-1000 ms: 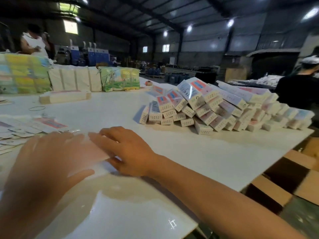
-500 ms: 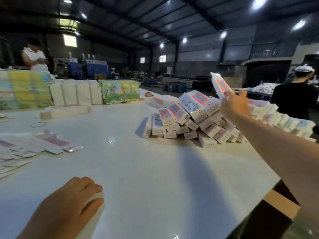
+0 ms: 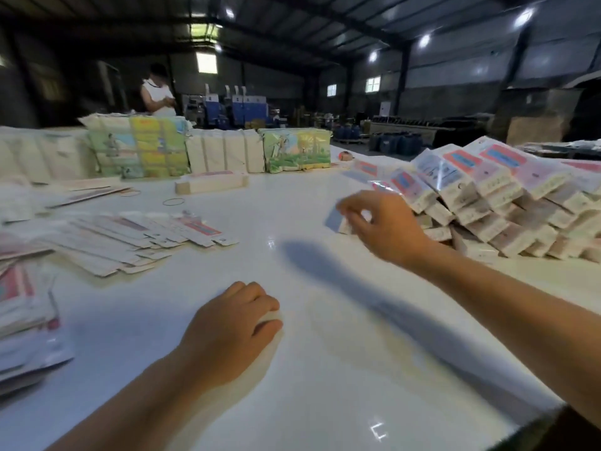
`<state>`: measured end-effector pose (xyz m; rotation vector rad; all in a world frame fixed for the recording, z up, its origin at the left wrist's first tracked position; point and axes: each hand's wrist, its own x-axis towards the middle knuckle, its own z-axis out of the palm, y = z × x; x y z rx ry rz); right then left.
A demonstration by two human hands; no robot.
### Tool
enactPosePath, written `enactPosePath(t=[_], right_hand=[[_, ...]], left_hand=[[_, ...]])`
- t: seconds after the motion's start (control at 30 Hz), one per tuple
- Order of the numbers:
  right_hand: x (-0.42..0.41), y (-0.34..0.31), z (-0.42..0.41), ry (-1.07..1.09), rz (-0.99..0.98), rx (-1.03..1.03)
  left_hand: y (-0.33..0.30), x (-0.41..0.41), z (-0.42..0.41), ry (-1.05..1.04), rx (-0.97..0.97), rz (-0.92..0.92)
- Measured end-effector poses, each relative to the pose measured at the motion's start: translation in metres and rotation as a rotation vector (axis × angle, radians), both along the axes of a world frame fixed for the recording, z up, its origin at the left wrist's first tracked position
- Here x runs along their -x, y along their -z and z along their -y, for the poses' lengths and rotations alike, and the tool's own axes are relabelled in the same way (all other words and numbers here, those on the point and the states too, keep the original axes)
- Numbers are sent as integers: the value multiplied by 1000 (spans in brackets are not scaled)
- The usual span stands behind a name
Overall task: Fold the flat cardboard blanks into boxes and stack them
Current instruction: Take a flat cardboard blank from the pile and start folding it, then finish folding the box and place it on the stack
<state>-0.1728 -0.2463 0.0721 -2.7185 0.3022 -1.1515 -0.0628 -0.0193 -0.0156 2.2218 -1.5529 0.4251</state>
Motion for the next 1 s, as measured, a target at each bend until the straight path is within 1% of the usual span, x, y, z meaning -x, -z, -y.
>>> enactPosePath(t=[0.07,0.1,0.13,0.2,0.33,0.43,0.5,0.6,0.63,0.77,0.87,0.93,1.0], right_hand=[[-15,42,-40,-99,-231,76],[-21,58,-54,-118,-321,113],[-25,71,-62,-136,-368,123],[-28,81,-68,-181,-378,95],[-29,84,-62,-214,-324,34],[-29,87,-61,-236,-308,13],[-31,88,-58,-261,-274,22],[-34,93,-52,-299,-233,57],[-36,95,-49,-303,-239,66],[-41,102,-39,-301,-263,53],[-41,101,-40,-285,-269,33],[-42,100,-41,-261,-287,18],[-40,98,-42,-237,-287,18]], left_hand=[[2,-1,-1,-8,-11,16],[2,-1,-1,-1,-7,17],[2,-2,-2,-1,-5,14],[1,-1,-2,-14,-18,1],[-4,1,1,-50,-82,-19],[-8,0,-2,-73,-129,-101],[-13,-6,-8,-133,-134,-159],[-34,-33,-27,-304,-86,-259],[-45,-47,-36,-367,-77,-249],[-91,-117,-89,-669,-158,10],[-110,-166,-133,-927,-315,128],[-108,-191,-160,-1065,-422,108],[-98,-207,-180,-1195,-484,-18]])
